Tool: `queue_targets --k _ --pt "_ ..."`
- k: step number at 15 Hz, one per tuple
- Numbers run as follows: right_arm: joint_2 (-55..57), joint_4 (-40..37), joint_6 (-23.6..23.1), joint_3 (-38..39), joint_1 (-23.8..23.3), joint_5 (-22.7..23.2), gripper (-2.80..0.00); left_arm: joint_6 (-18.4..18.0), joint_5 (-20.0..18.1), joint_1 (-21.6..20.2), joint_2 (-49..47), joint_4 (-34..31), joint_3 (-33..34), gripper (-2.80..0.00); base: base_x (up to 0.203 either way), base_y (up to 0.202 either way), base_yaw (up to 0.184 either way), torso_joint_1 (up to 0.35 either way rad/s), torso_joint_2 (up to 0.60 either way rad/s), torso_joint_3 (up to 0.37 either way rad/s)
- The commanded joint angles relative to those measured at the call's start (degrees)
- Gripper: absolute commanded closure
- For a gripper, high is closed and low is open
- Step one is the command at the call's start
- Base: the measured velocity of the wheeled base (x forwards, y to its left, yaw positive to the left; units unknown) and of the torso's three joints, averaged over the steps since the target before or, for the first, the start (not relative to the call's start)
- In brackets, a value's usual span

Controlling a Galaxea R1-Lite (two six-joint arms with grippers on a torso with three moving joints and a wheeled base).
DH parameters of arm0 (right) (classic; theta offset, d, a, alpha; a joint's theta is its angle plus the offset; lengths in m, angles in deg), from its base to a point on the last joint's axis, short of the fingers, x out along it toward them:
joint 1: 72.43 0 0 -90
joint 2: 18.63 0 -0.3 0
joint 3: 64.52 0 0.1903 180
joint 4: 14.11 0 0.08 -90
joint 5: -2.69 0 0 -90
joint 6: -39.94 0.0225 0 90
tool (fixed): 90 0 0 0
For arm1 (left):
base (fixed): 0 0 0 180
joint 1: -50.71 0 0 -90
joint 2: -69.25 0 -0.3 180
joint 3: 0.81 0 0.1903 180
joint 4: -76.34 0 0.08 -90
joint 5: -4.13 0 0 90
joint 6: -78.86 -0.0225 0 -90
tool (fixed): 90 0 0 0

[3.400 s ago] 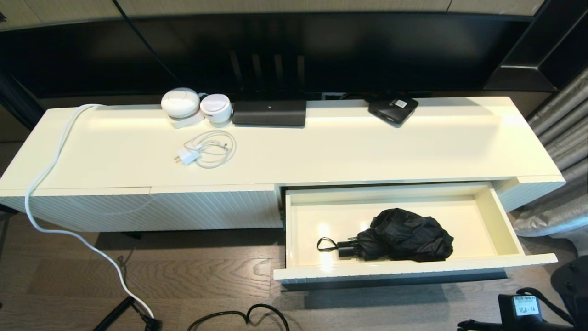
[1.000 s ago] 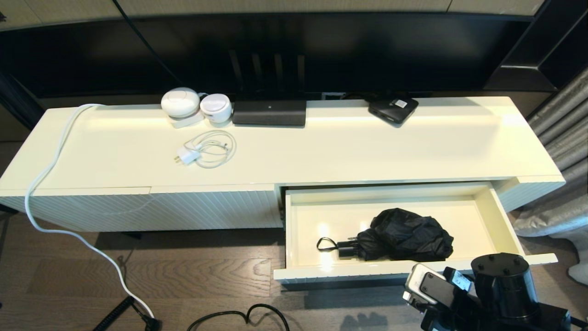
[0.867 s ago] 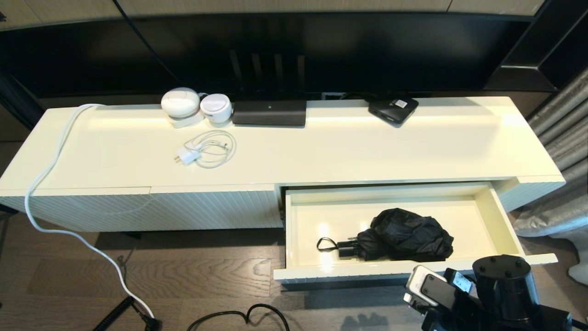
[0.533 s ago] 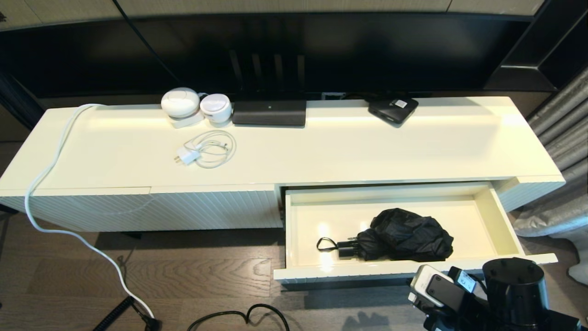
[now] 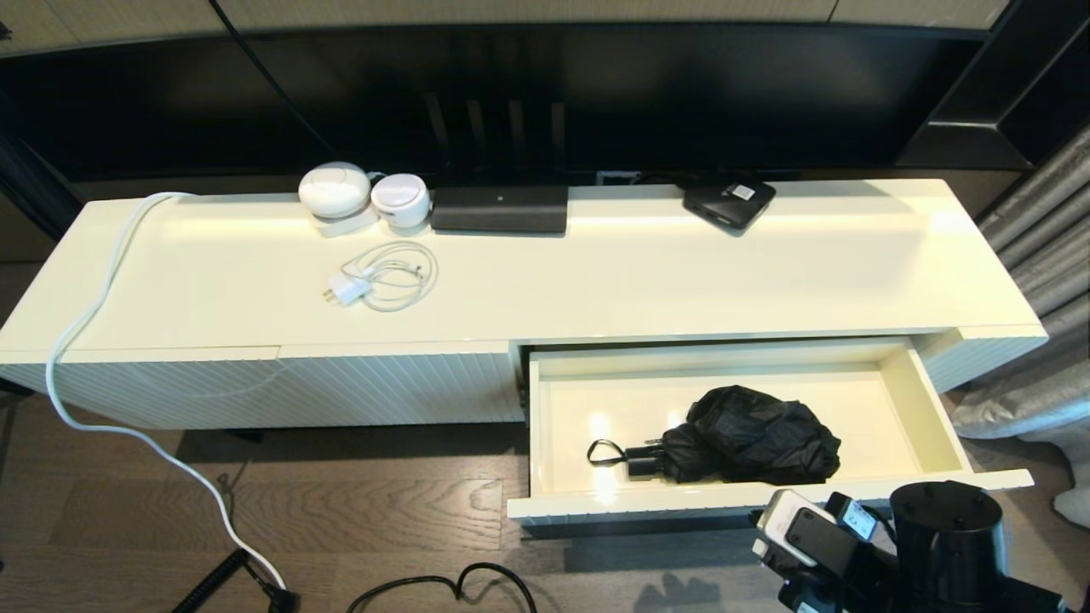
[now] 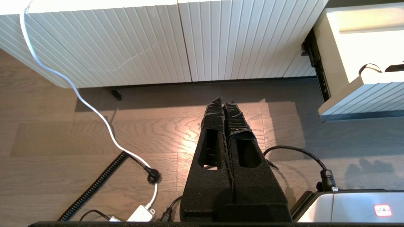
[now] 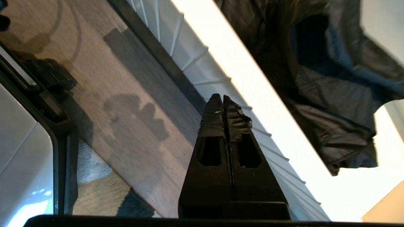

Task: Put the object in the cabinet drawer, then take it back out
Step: Close the drawer

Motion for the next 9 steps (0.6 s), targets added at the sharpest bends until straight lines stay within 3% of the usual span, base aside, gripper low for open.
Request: queue_targets --k 1,9 --pt "2.62 0.54 -0.17 -0.76 -0.60 -0.03 0.00 -0.02 0.00 0.06 -0.09 0.04 0.09 0.00 0.000 0.000 0.000 0.000 0.00 0.000" --pt "5.53 8.17 -0.83 -1.31 -1.14 -0.03 0.00 -0.02 0.00 -0.02 -0.09 0.04 0.09 0.00 0.000 0.000 0.000 0.000 0.00 0.000"
